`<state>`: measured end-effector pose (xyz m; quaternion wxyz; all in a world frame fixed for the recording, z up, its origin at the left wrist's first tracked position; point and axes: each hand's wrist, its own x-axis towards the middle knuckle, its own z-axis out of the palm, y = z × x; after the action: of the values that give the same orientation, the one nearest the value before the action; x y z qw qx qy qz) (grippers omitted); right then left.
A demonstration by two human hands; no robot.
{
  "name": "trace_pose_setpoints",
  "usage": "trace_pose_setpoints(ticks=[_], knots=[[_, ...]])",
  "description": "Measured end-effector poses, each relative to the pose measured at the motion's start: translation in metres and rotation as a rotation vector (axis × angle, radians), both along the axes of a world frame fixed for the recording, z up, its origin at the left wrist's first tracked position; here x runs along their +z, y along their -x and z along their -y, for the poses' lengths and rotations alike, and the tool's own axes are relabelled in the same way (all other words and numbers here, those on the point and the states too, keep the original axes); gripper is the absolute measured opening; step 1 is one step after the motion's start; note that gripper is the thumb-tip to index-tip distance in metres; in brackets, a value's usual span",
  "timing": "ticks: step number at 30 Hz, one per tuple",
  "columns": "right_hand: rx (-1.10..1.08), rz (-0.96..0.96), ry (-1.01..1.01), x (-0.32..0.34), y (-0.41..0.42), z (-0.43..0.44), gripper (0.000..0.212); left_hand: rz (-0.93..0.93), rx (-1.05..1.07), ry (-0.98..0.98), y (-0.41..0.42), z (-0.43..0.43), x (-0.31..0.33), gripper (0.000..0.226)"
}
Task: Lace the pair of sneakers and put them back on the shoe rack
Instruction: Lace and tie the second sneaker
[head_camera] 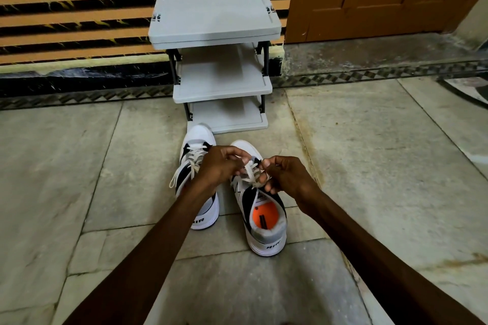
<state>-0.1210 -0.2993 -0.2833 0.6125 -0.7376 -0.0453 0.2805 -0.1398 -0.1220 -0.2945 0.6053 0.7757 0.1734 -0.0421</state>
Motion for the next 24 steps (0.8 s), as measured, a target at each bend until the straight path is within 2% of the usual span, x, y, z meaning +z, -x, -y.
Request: trace_pose_setpoints(ticks=[3,6,10,14,21,24], knots=[[-0.014,-0.052,-0.063,-0.003,-0.001,0.002,0.023,-0.044,-0.083,0.225,0.003,-0.001,0.006,0.018],[0.0,-0.115,-0.145,-0.005,-0.001,0.005,0.021,-0.065,-0.104,0.326,0.007,-0.001,0.002,0.018],[0.016,-0.127,-0.163,-0.006,0.001,0.006,0.02,-0.08,-0.072,0.357,0.008,0.002,0.001,0.011],[0.002,-0.119,-0.148,-0.007,0.003,0.007,0.015,-0.081,-0.115,0.269,0.007,0.007,0.002,0.015],[0.046,-0.144,-0.088,-0.004,0.004,0.007,0.028,-0.159,-0.05,0.483,0.004,0.007,-0.002,0.019],[0.059,-0.102,-0.023,-0.006,0.006,0.006,0.029,-0.174,-0.046,0.483,0.001,0.004,-0.005,0.029]])
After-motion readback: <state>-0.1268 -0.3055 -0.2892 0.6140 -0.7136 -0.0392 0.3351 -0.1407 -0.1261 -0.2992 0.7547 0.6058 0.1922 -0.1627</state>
